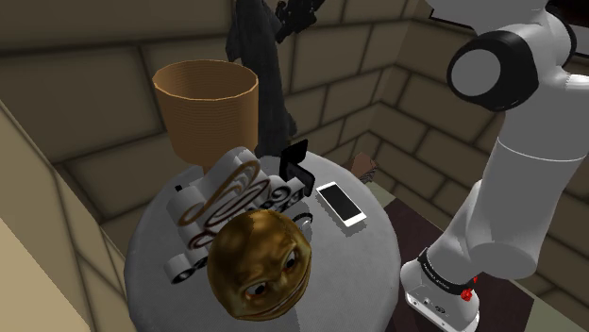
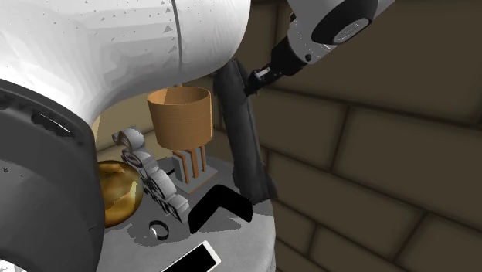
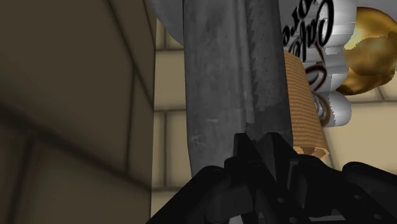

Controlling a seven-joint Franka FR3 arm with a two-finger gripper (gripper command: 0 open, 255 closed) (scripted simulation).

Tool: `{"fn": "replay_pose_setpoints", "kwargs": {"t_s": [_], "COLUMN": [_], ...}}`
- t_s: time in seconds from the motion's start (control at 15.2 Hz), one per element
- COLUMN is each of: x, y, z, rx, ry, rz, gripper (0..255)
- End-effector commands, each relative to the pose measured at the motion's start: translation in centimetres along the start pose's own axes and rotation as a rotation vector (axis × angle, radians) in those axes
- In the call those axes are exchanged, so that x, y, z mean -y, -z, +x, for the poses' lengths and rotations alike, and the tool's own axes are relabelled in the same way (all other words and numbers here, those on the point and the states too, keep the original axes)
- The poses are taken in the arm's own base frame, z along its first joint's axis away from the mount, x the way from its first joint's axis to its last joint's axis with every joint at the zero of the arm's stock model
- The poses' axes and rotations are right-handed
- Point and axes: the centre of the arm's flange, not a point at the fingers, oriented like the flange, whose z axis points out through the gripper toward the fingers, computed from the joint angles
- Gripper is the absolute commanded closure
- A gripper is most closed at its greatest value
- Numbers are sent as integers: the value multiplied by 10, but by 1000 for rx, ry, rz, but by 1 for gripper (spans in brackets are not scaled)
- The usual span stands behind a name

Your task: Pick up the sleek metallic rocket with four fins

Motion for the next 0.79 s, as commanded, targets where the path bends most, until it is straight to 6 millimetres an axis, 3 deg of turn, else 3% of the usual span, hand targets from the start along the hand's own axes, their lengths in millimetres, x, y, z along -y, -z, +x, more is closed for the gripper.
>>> {"fn": "replay_pose_setpoints", "kwargs": {"t_s": [0.0,0.73], "x": [1,2], "y": [9,41], "z": [11,47], "rx": [-2,-2], "ry": [3,3], "rz": [-3,-3], "gripper": [255,255]}}
